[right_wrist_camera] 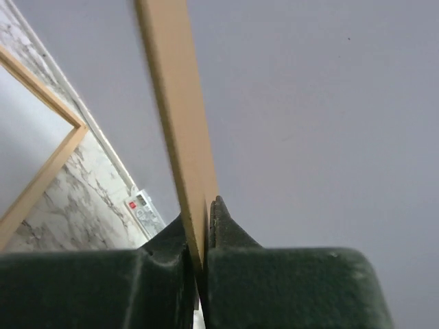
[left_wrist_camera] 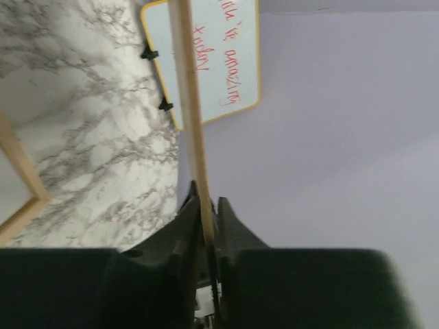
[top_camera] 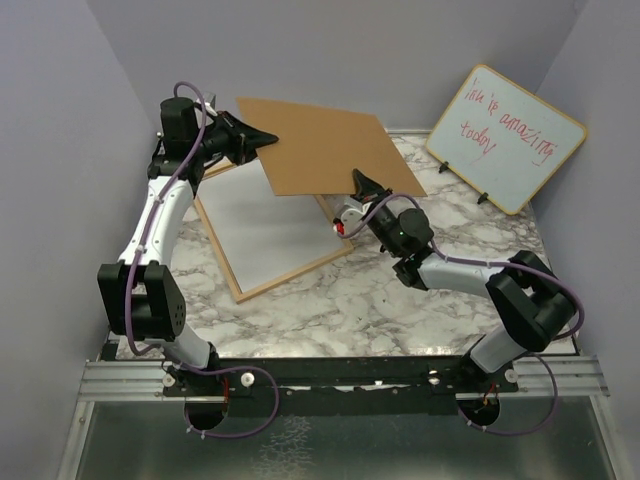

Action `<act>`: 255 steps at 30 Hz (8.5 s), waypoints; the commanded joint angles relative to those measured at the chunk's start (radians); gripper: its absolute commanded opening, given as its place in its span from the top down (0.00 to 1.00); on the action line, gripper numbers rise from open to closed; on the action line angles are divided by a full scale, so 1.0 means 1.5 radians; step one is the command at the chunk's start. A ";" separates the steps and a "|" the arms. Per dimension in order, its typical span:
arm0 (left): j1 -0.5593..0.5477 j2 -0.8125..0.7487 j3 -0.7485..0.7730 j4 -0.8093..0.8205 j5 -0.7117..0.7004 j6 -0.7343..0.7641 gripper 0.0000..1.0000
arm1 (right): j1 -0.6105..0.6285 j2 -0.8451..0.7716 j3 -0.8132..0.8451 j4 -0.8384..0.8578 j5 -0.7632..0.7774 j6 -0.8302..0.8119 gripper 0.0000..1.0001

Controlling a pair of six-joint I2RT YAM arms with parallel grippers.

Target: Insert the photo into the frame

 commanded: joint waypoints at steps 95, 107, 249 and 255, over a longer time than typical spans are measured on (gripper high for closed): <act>0.143 0.203 -0.102 -0.257 -0.613 0.552 0.01 | -0.521 0.057 0.125 -0.207 -0.516 1.575 0.99; 0.143 0.227 -0.124 -0.199 -0.445 0.558 0.14 | -0.499 0.084 0.110 -0.169 -0.526 1.601 0.99; 0.113 0.222 -0.139 -0.135 -0.319 0.478 0.26 | -0.130 0.494 0.814 -1.166 -0.178 0.967 0.14; 0.080 0.234 -0.137 -0.134 -0.260 0.491 0.27 | -0.131 0.470 0.773 -1.109 -0.250 0.971 0.22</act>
